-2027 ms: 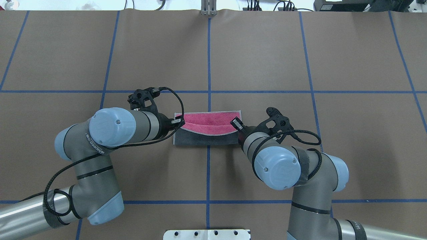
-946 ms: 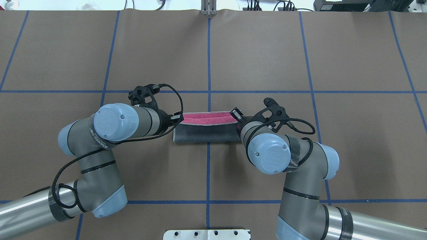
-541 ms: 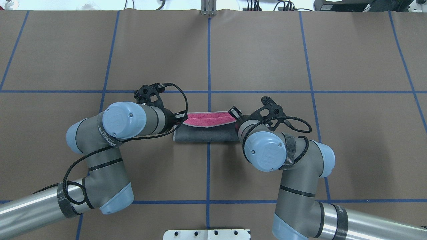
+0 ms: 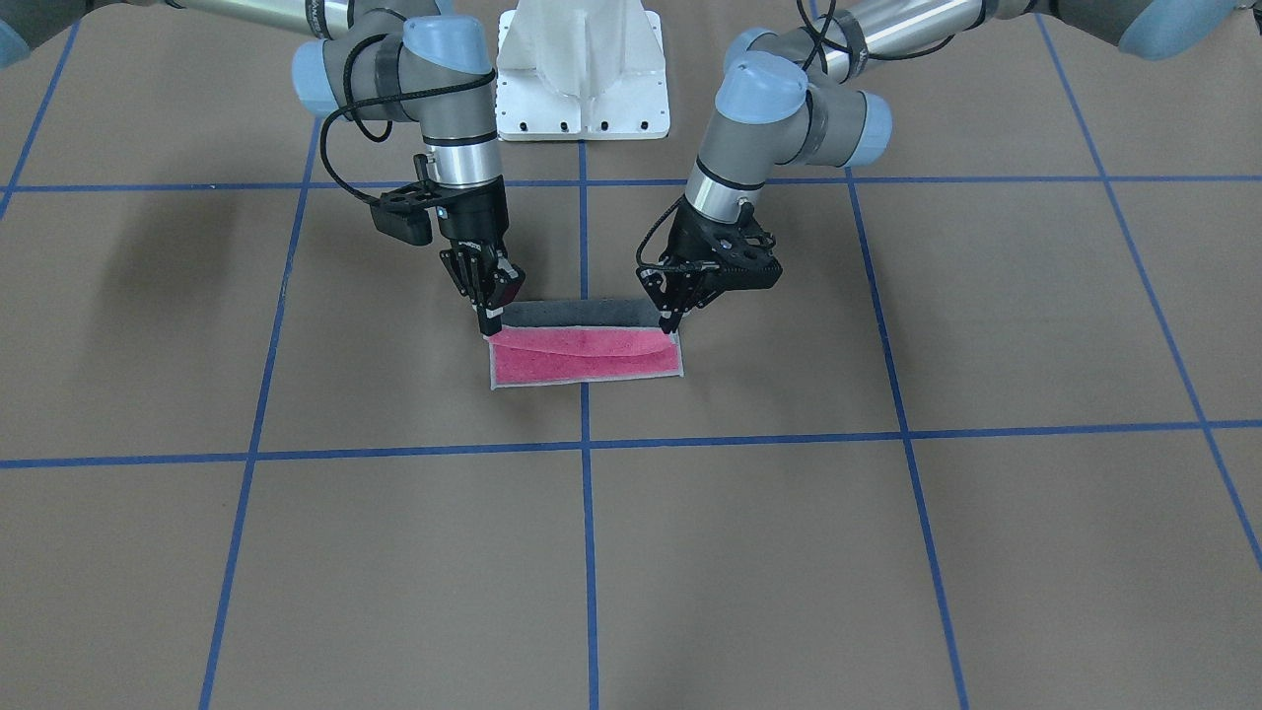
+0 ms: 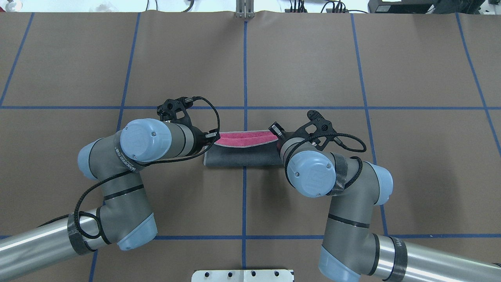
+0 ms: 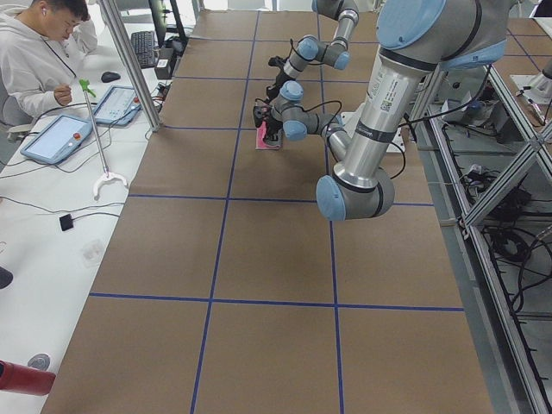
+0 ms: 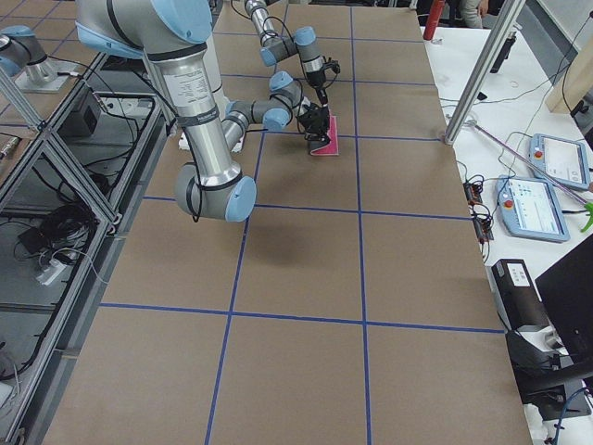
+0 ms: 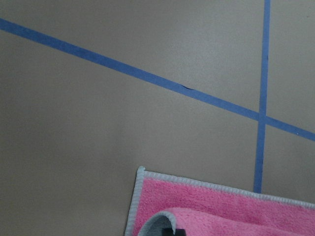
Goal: Fold towel twice with both arms
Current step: 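Fold the held edge with both grippers over onto the far edge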
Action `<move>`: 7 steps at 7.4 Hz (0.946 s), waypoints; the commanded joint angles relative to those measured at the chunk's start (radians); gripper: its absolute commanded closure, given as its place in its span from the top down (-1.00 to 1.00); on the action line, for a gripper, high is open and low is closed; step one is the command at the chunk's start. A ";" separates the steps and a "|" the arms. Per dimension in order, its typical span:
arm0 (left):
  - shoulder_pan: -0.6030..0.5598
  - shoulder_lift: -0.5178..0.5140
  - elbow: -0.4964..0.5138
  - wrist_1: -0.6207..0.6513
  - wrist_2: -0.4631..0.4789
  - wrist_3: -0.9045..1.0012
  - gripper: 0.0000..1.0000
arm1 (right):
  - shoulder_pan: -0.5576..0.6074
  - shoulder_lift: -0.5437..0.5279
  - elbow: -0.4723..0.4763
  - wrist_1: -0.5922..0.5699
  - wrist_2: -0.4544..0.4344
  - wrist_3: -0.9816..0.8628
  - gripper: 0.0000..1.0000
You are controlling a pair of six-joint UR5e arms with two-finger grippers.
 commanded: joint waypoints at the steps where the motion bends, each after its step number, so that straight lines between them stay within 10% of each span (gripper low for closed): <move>1: -0.011 -0.001 0.009 0.000 0.001 0.001 0.06 | 0.015 0.016 -0.029 0.000 0.019 -0.048 0.46; 2: -0.014 0.000 0.009 -0.002 -0.001 0.002 0.63 | 0.022 0.032 -0.037 0.002 0.021 -0.100 0.98; 3: -0.023 -0.001 0.006 -0.002 -0.004 0.006 0.91 | 0.042 0.049 -0.033 0.002 0.057 -0.111 0.99; 7: -0.023 0.014 -0.010 -0.008 -0.097 0.061 1.00 | 0.189 0.033 -0.024 0.002 0.287 -0.386 0.99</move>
